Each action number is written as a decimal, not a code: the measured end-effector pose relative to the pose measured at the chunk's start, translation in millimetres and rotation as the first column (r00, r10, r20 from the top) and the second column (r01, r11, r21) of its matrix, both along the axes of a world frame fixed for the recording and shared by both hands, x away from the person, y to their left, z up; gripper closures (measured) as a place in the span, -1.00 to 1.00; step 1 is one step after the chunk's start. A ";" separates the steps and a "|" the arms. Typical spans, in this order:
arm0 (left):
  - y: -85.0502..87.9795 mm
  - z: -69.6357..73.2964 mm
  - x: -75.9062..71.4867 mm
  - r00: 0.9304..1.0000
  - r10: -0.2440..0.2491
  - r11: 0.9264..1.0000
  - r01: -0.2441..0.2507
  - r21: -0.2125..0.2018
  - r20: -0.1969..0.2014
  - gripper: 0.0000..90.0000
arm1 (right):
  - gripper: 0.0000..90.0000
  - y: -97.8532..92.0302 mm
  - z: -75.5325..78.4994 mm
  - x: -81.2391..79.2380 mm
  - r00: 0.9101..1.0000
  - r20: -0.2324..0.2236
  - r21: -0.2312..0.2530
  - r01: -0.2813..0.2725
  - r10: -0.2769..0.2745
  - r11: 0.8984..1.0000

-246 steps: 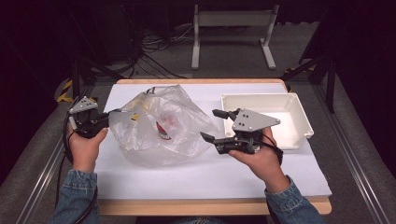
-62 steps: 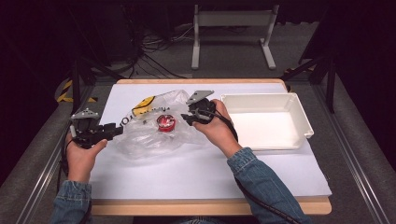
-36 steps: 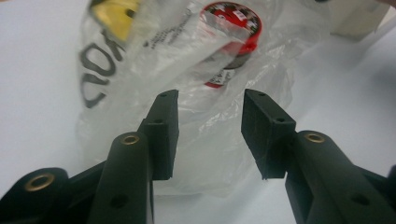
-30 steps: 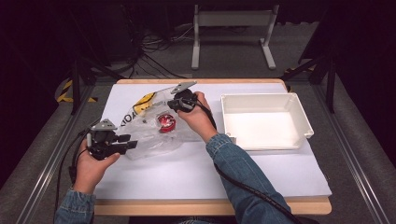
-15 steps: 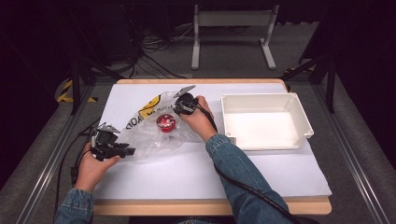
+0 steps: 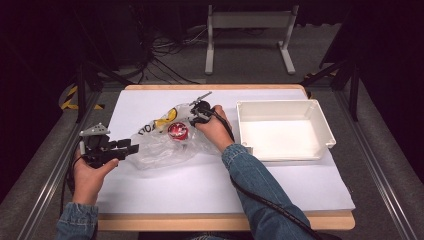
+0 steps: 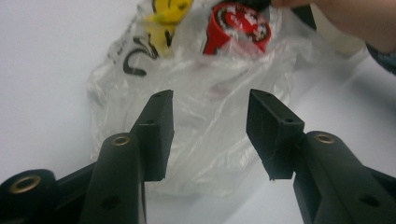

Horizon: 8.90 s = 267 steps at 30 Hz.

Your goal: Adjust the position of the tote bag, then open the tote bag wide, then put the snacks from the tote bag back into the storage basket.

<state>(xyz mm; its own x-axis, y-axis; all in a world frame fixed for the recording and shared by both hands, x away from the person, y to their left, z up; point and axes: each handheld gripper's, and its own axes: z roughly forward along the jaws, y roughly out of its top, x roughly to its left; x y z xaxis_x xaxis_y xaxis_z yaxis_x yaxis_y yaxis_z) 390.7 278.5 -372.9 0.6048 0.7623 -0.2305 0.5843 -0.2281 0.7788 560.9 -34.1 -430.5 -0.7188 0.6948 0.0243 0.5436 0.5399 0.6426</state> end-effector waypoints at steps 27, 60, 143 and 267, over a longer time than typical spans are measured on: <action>-43.0 -6.7 16.8 0.999 -0.054 0.996 0.054 0.068 0.001 0.16 | 0.33 -20.1 84.3 -97.5 0.961 0.240 0.232 -0.198 0.141 0.952; -35.9 -53.6 37.1 0.964 -0.039 0.984 0.083 0.158 -0.263 0.24 | -0.42 -6.6 -9.8 -94.5 0.995 0.041 0.159 -0.094 0.088 0.983; -30.4 -14.9 27.1 0.995 -0.052 0.994 0.060 0.091 -0.090 0.13 | -0.45 27.9 38.0 -82.5 0.940 0.310 0.185 -0.204 0.140 0.961; 31.5 18.1 -15.6 0.997 0.073 0.996 -0.072 0.044 -0.021 -0.11 | -0.45 -218.5 87.2 -33.2 0.945 0.276 0.151 -0.222 0.174 0.963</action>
<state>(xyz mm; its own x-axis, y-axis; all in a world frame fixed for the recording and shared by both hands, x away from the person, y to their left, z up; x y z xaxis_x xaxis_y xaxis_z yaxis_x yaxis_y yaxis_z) 375.1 310.0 -354.8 0.5422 0.8137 -0.2094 0.6179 -0.2172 0.7557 527.7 -252.6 -343.4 -0.8393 0.5392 -0.0702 0.2406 0.4840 0.8414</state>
